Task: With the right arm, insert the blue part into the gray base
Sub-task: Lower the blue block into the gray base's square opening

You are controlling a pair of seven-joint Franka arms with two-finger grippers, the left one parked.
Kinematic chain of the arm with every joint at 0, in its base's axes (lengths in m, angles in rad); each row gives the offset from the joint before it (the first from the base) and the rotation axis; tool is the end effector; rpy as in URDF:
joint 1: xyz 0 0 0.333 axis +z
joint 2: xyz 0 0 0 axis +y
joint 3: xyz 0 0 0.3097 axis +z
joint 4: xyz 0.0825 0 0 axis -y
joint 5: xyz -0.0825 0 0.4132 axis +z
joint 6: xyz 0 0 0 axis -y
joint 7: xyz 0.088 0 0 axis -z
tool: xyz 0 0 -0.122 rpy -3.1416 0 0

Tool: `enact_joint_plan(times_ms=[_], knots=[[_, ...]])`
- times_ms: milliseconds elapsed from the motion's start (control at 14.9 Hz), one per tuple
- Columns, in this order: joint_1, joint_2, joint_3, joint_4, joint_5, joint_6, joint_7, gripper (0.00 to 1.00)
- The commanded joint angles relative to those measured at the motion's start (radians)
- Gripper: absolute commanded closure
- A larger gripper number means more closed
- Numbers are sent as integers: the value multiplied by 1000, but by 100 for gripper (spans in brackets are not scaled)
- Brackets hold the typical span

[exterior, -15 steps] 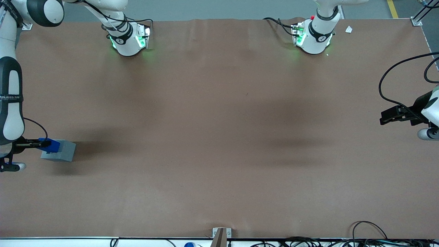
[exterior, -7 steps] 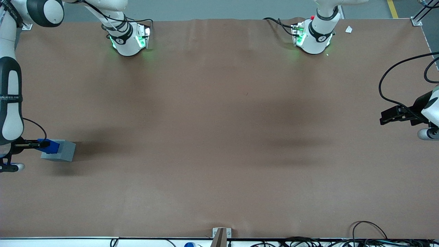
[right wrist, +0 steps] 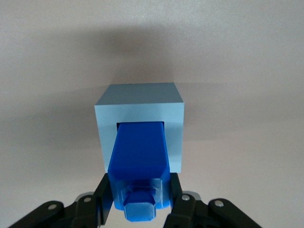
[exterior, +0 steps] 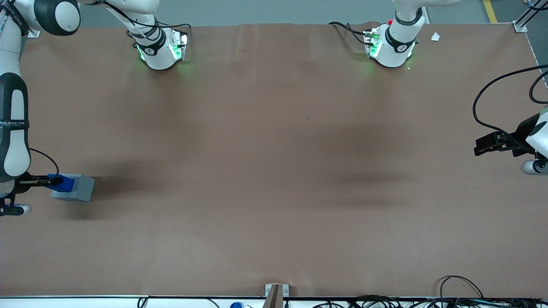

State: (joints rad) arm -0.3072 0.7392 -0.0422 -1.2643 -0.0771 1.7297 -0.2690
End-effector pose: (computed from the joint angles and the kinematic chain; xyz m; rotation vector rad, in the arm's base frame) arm 0.6864 -0.2522 0.2675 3.0917 -0.0783 -0.4542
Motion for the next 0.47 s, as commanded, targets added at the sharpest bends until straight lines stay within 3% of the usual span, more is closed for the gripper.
enact_joint_plan(times_ms=[0,201,268,335,402], knots=[[-16,17,15,29,-17,-4,-13,99],[-16,26,15,29,-17,-4,-10,95],[-16,26,15,29,-15,-2,-6,86],[-15,26,15,28,-15,-2,0,48],[-16,26,15,28,-13,2,-3,2]])
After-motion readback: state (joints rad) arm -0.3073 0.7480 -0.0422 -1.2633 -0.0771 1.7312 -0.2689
